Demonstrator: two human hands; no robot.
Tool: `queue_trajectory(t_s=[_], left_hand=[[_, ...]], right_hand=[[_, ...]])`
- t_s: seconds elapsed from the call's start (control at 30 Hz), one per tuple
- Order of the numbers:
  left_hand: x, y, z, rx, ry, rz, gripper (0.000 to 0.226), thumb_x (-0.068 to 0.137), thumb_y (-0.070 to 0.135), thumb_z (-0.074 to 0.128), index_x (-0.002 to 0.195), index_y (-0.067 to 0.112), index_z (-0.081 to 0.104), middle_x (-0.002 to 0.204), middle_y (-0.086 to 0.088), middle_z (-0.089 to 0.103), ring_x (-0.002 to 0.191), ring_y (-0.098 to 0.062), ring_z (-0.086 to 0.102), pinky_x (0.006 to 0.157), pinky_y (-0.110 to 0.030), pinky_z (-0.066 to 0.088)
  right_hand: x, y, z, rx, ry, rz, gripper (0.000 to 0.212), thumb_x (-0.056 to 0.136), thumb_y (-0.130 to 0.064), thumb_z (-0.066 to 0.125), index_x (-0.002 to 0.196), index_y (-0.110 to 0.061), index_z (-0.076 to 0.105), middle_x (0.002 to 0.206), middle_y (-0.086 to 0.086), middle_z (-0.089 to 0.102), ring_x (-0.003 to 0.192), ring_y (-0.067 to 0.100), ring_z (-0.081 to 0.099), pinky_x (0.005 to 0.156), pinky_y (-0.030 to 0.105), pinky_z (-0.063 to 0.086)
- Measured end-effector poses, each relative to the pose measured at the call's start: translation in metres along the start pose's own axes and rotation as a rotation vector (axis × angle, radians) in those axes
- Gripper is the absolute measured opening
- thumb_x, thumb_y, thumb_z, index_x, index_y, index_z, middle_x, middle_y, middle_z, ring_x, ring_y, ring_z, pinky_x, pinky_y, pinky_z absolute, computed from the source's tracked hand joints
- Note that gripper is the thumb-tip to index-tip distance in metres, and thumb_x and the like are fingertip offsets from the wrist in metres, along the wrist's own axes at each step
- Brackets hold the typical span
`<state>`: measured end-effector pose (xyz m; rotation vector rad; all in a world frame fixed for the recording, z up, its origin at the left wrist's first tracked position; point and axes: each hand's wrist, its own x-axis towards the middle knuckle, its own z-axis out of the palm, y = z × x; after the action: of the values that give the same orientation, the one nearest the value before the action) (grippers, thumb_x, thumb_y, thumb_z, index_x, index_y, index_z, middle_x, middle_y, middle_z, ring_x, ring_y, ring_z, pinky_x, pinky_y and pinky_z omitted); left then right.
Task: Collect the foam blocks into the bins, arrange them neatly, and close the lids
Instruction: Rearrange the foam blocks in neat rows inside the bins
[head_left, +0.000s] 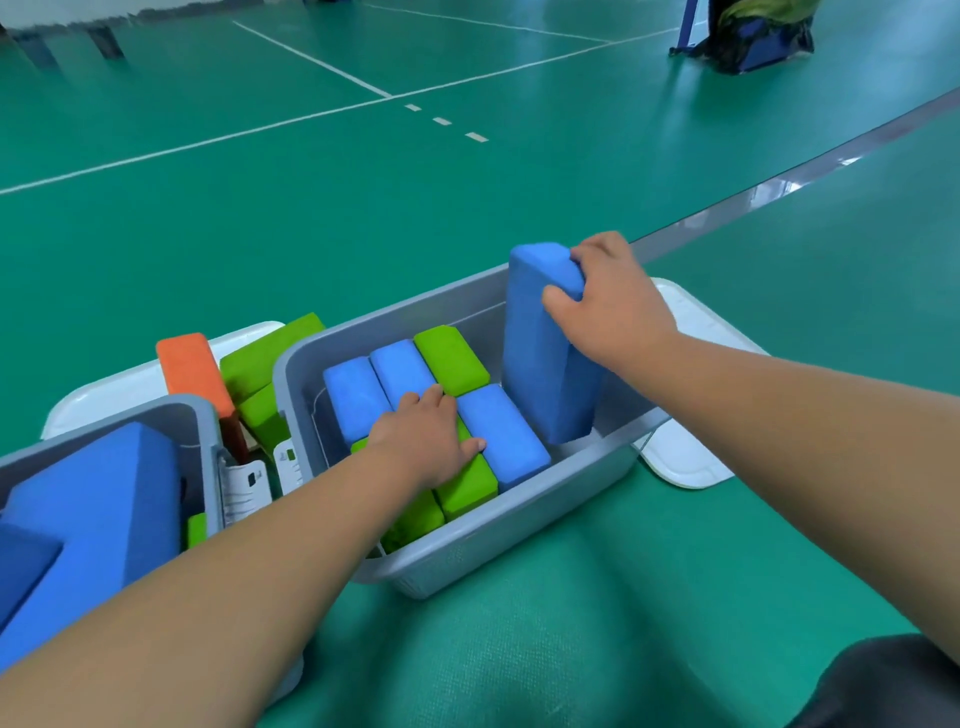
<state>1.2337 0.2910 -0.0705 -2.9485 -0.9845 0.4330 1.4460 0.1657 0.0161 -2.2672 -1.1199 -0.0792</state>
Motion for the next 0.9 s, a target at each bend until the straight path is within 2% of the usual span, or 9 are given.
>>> queue_trajectory(t_s=[0.17, 0.27, 0.33, 0.47, 0.53, 0.63, 0.73, 0.83, 0.9], left_hand=[[0.002, 0.000, 0.000, 0.013, -0.027, -0.010, 0.080, 0.099, 0.074, 0.037, 0.154, 0.016, 0.036, 0.165, -0.002, 0.026, 0.144, -0.031, 0.033, 0.099, -0.053, 0.047], [0.002, 0.000, 0.000, 0.019, -0.015, -0.008, 0.076, 0.098, 0.074, 0.039, 0.149, 0.017, 0.041, 0.159, -0.002, 0.034, 0.139, -0.030, 0.037, 0.093, -0.050, 0.048], [0.001, 0.000, -0.001, 0.013, -0.009, -0.008, 0.073, 0.098, 0.074, 0.041, 0.144, 0.018, 0.044, 0.154, -0.003, 0.038, 0.136, -0.030, 0.039, 0.089, -0.048, 0.047], [0.001, 0.001, -0.002, 0.000, -0.012, -0.002, 0.073, 0.097, 0.074, 0.041, 0.143, 0.018, 0.045, 0.152, -0.003, 0.039, 0.136, -0.030, 0.039, 0.090, -0.049, 0.047], [0.000, 0.000, -0.001, 0.004, -0.008, 0.000, 0.074, 0.097, 0.075, 0.041, 0.144, 0.018, 0.044, 0.152, -0.003, 0.039, 0.135, -0.030, 0.038, 0.089, -0.049, 0.047], [0.001, -0.002, 0.001, -0.002, 0.008, 0.013, 0.075, 0.097, 0.076, 0.041, 0.145, 0.018, 0.044, 0.152, -0.003, 0.039, 0.135, -0.030, 0.038, 0.090, -0.049, 0.048], [0.000, -0.006, 0.002, -0.010, 0.031, 0.025, 0.077, 0.096, 0.077, 0.039, 0.147, 0.019, 0.043, 0.154, -0.002, 0.038, 0.137, -0.029, 0.038, 0.092, -0.050, 0.049], [-0.001, -0.011, 0.000, -0.032, 0.029, 0.037, 0.077, 0.096, 0.076, 0.040, 0.150, 0.021, 0.041, 0.158, 0.002, 0.036, 0.140, -0.027, 0.037, 0.093, -0.051, 0.049], [-0.005, -0.019, -0.004, -0.037, 0.030, 0.059, 0.068, 0.098, 0.069, 0.044, 0.148, 0.023, 0.044, 0.156, 0.004, 0.040, 0.138, -0.027, 0.041, 0.093, -0.051, 0.049]], right_hand=[[-0.016, 0.002, 0.019, -0.151, -0.301, -0.162, 0.061, 0.095, -0.045, 0.054, 0.147, -0.014, 0.043, 0.152, 0.004, 0.035, 0.116, 0.036, 0.059, 0.096, 0.047, 0.050], [-0.028, 0.012, 0.028, -0.344, -0.540, -0.130, 0.068, 0.092, -0.052, 0.055, 0.149, -0.020, 0.036, 0.152, 0.005, 0.029, 0.105, 0.037, 0.064, 0.090, 0.048, 0.054], [-0.034, 0.018, 0.034, -0.420, -0.631, -0.130, 0.070, 0.088, -0.055, 0.056, 0.147, -0.023, 0.035, 0.148, 0.006, 0.029, 0.096, 0.037, 0.066, 0.086, 0.050, 0.055], [-0.033, 0.015, 0.039, -0.421, -0.646, -0.094, 0.078, 0.087, -0.057, 0.061, 0.153, -0.028, 0.029, 0.146, 0.009, 0.032, 0.098, 0.038, 0.064, 0.087, 0.047, 0.054], [-0.035, 0.013, 0.043, -0.456, -0.711, -0.066, 0.079, 0.088, -0.058, 0.063, 0.153, -0.028, 0.030, 0.141, 0.010, 0.037, 0.100, 0.037, 0.061, 0.086, 0.044, 0.052], [-0.038, 0.010, 0.049, -0.560, -0.873, -0.049, 0.068, 0.094, -0.054, 0.057, 0.152, -0.026, 0.035, 0.136, 0.009, 0.049, 0.109, 0.033, 0.058, 0.095, 0.044, 0.051], [-0.030, 0.000, 0.049, -0.654, -0.895, -0.087, 0.057, 0.099, -0.050, 0.049, 0.150, -0.026, 0.046, 0.141, 0.007, 0.052, 0.121, 0.031, 0.056, 0.101, 0.044, 0.048], [-0.023, -0.009, 0.054, -0.674, -0.840, -0.105, 0.044, 0.101, -0.047, 0.043, 0.133, -0.024, 0.062, 0.135, 0.009, 0.050, 0.107, 0.028, 0.056, 0.100, 0.042, 0.049], [-0.021, -0.013, 0.061, -0.653, -0.790, -0.088, 0.036, 0.100, -0.045, 0.045, 0.116, -0.020, 0.065, 0.127, 0.008, 0.050, 0.098, 0.029, 0.057, 0.096, 0.044, 0.051]])
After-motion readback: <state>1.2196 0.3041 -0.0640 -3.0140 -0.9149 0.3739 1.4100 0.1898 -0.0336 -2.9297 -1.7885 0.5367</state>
